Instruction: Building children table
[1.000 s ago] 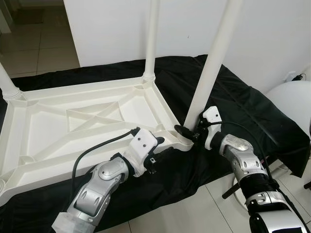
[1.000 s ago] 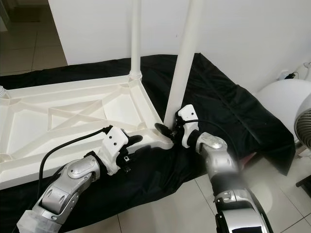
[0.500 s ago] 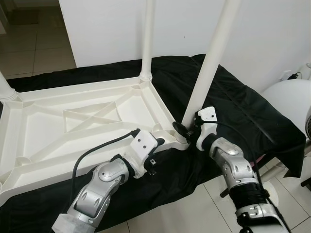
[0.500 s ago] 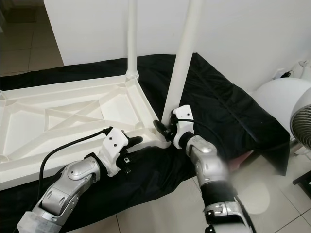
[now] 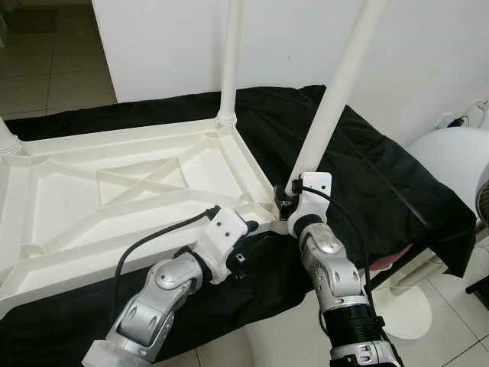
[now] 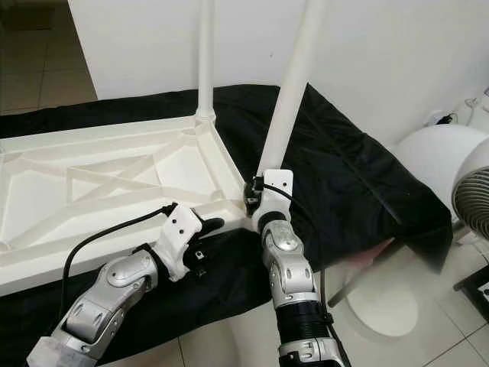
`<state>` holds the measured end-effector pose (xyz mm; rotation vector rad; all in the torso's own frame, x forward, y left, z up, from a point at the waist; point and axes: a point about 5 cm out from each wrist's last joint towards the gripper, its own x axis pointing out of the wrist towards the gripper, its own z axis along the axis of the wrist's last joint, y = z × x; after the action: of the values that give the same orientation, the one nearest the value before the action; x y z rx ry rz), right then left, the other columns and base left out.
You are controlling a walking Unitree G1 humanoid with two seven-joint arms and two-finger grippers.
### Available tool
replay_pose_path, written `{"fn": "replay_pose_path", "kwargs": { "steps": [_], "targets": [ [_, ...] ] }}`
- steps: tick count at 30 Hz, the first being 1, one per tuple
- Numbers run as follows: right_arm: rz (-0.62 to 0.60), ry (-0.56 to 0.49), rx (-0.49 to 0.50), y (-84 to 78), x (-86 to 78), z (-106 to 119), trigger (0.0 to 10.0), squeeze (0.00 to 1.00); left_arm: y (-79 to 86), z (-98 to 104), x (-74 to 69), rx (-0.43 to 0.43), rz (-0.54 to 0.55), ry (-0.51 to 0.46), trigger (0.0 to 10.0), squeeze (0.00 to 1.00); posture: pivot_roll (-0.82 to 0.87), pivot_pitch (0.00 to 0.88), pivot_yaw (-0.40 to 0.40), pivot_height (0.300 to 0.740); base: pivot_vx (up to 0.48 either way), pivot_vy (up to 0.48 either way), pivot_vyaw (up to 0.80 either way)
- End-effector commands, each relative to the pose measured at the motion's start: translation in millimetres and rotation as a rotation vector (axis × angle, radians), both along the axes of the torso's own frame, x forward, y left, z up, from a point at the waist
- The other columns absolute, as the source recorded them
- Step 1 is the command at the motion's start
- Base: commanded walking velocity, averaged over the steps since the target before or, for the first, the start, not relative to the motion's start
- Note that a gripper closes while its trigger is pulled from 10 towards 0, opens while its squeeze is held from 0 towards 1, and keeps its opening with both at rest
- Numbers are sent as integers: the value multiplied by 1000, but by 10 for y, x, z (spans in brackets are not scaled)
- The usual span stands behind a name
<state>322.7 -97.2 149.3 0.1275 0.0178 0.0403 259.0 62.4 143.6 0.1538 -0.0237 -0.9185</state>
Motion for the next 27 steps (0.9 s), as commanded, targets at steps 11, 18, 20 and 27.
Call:
{"fn": "replay_pose_path", "kwargs": {
  "steps": [11, 18, 20, 27],
  "targets": [
    [54, 4, 78, 40, -64, 20, 10000, 1000, -21, 9, -21, 7, -9, -14, 10000, 0, -21, 26, -78, 740, 0, 0, 0],
    [132, -14, 39, -219, -31, 26, 10000, 1000, -20, 10, -13, 8, -8, -17, 10000, 0, -25, 20, -76, 740, 0, 0, 0],
    [164, -16, 29, -262, -29, 26, 10000, 1000, -20, 11, -11, 8, -9, -18, 10000, 0, -26, 20, -75, 740, 0, 0, 0],
    [446, 8, -114, -455, 9, -65, 10000, 0, -30, 20, 8, 9, -14, -22, 10000, 0, -36, 22, -68, 740, 0, 0, 0]
  ]
}}
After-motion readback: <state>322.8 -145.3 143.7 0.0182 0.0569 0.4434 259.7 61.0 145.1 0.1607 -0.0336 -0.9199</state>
